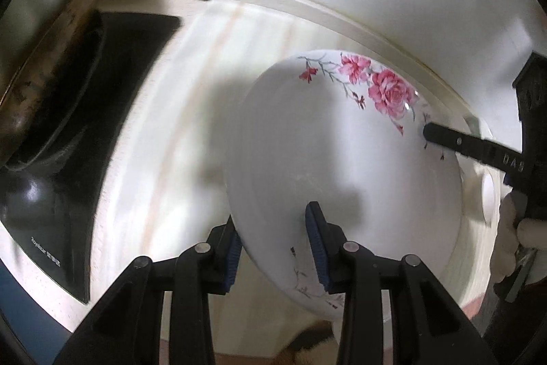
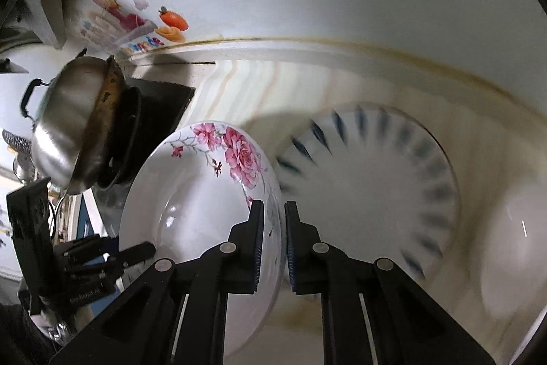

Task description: Organize plates and bowls

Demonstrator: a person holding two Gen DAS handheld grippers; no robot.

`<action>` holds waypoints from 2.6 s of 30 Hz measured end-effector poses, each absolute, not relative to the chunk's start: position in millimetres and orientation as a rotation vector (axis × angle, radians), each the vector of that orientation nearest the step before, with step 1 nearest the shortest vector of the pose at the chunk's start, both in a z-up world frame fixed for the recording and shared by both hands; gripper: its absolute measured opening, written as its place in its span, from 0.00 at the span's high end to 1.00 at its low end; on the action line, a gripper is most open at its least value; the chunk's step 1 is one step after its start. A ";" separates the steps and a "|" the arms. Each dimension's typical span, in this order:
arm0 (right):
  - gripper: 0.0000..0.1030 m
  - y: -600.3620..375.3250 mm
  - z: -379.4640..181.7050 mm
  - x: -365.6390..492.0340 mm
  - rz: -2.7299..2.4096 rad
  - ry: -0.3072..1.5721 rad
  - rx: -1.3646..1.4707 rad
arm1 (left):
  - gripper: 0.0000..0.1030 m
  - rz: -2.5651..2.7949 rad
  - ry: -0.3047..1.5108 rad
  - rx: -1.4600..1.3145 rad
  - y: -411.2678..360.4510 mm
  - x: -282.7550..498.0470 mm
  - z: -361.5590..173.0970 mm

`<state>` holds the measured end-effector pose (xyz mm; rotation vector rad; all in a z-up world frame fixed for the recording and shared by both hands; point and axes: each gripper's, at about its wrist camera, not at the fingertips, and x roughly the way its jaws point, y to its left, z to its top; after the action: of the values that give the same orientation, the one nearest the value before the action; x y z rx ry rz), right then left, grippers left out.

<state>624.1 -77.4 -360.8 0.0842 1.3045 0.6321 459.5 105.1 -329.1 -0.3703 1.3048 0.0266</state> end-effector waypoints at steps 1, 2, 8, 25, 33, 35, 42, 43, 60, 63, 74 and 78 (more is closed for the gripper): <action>0.86 -88.1 -358.4 615.5 0.620 1.302 0.100 | 0.68 0.008 1.307 -0.355 98.0 458.4 -327.4; 0.86 -101.2 -355.9 604.8 0.606 1.300 0.120 | 0.68 -0.011 1.309 -0.343 91.4 454.1 -325.8; 0.86 -176.6 -361.3 535.2 0.503 1.318 0.237 | 0.68 -0.106 1.357 -0.247 46.9 440.1 -335.5; 0.86 -252.3 -417.5 443.2 0.353 1.389 0.340 | 0.68 -0.166 1.473 0.002 -23.3 428.9 -375.3; 0.87 -252.8 -419.9 446.2 0.349 1.410 0.333 | 0.68 -0.135 1.496 0.030 -27.1 435.3 -386.2; 0.87 -251.3 -419.9 447.2 0.347 1.415 0.326 | 0.68 -0.127 1.504 0.029 -27.9 439.3 -389.8; 0.87 -246.6 -419.4 447.7 0.333 1.441 0.303 | 0.68 -0.104 1.507 0.062 -37.0 444.4 -398.7; 0.87 -246.9 -419.0 448.0 0.330 1.444 0.304 | 0.68 -0.102 1.507 0.064 -39.5 445.4 -399.2; 0.81 -242.1 -399.6 448.3 0.247 1.496 0.238 | 0.68 -0.108 1.491 0.006 -35.2 441.9 -373.3; 0.81 -250.8 -384.9 451.7 0.231 1.473 0.261 | 0.68 -0.110 1.446 -0.037 -23.8 453.7 -349.3; 0.62 -219.8 -359.5 558.1 0.244 1.305 0.413 | 0.66 -0.033 1.389 -0.170 43.8 602.0 -358.3; 0.62 -197.9 -382.5 608.9 0.216 1.318 0.401 | 0.66 -0.071 1.429 -0.155 45.9 642.4 -388.4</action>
<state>608.9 -197.9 -382.5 0.4015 1.3180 0.2161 642.4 45.9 -388.4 -0.1549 1.4294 -0.0707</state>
